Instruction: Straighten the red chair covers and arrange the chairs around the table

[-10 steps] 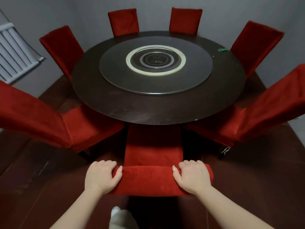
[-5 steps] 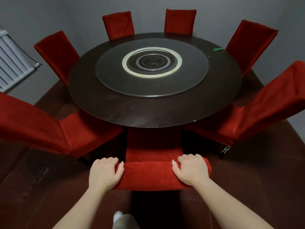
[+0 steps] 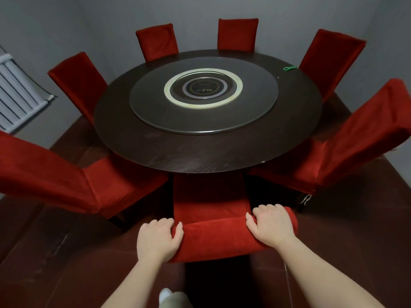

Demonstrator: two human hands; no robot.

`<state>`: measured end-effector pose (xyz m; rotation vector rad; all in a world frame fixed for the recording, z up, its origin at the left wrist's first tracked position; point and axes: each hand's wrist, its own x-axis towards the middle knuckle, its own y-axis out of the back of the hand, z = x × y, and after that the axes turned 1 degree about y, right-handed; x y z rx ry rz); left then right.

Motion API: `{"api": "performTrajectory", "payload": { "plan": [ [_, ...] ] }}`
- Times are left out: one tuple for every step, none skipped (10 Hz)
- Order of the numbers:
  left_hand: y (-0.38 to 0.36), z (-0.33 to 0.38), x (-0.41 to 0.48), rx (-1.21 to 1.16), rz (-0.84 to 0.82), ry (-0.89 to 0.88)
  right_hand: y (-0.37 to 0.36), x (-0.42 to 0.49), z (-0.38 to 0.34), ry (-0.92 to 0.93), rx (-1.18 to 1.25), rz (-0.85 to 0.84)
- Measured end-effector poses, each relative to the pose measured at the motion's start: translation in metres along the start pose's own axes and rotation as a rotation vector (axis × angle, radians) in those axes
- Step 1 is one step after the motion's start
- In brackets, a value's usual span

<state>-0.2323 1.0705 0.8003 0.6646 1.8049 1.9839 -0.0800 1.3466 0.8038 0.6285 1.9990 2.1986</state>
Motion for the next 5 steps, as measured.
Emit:
{"api": "performTrajectory", "payload": {
  "plan": [
    [-0.001,-0.011,0.003,0.01,0.008,-0.029,0.001,-0.002,-0.009,0.007,-0.002,-0.043],
    [0.0,-0.025,0.006,0.015,-0.001,-0.021,0.002,-0.004,-0.02,0.02,0.003,-0.073],
    [0.0,-0.028,0.007,0.026,-0.014,0.005,0.004,-0.002,-0.021,0.012,-0.01,-0.107],
    [0.008,-0.024,0.003,0.059,-0.087,-0.001,0.014,-0.005,-0.021,-0.003,0.0,-0.234],
    [0.021,-0.029,0.021,0.105,-0.139,-0.067,0.024,0.003,-0.014,0.028,0.036,-0.309]
  ]
}}
